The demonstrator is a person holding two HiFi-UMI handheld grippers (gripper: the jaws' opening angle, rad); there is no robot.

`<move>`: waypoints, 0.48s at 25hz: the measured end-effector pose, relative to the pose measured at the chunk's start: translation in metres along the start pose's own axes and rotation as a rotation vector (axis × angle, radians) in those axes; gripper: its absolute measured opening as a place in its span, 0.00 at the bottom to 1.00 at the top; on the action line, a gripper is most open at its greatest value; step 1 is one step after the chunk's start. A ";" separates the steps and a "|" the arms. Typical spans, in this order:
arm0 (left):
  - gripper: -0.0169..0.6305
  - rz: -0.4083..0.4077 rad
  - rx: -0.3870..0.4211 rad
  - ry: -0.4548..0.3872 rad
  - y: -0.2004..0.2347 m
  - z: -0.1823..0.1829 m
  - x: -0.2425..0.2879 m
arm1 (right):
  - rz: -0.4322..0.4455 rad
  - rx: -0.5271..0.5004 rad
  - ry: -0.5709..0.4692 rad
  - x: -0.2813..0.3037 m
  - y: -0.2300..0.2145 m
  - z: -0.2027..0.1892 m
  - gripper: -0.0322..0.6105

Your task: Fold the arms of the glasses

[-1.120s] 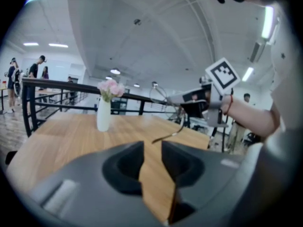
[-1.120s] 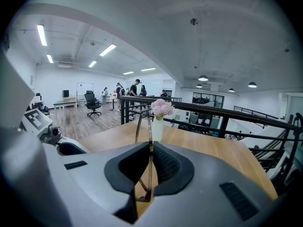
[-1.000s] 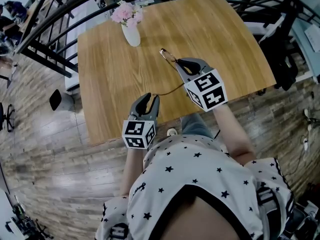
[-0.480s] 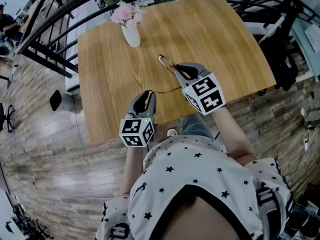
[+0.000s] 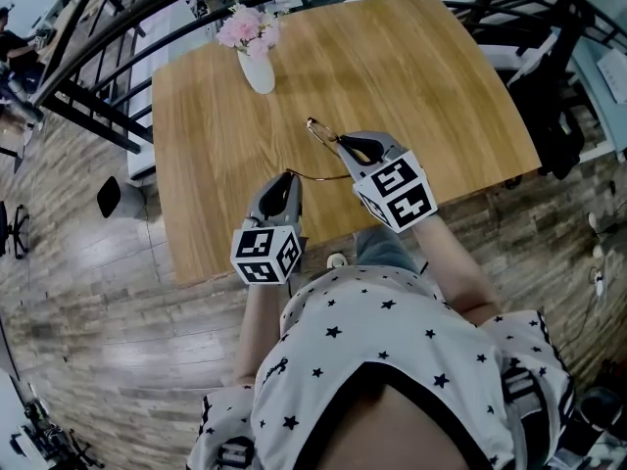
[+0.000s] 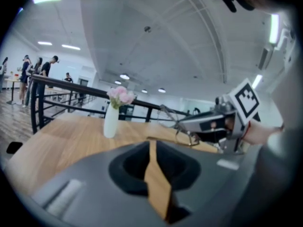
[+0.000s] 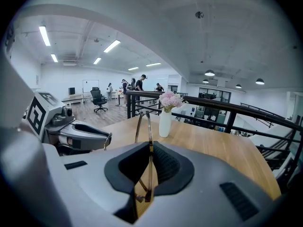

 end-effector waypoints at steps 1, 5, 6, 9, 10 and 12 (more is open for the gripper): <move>0.09 0.002 -0.002 -0.003 0.000 0.002 0.001 | 0.003 -0.002 0.001 0.000 0.001 0.000 0.08; 0.08 0.004 -0.006 -0.013 0.000 0.006 0.003 | 0.013 -0.008 0.005 0.001 0.006 -0.001 0.08; 0.08 0.005 -0.009 -0.016 0.000 0.007 0.004 | 0.017 -0.009 0.006 0.002 0.008 -0.002 0.08; 0.07 0.003 -0.016 -0.024 -0.001 0.009 0.008 | 0.029 -0.011 0.013 0.005 0.012 -0.005 0.08; 0.07 0.003 -0.017 -0.025 -0.001 0.010 0.010 | 0.033 -0.011 0.015 0.006 0.013 -0.005 0.08; 0.07 0.003 -0.016 -0.026 -0.001 0.012 0.012 | 0.041 -0.012 0.017 0.007 0.015 -0.006 0.08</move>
Point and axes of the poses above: the fingertips, and each gripper's own axes: x forward along the fingers, y to its left, z out of its top, the point moved 4 cm from there along -x, backward along the fingers, and after that the axes turned 2 degrees about z, right-handed, at the moved point
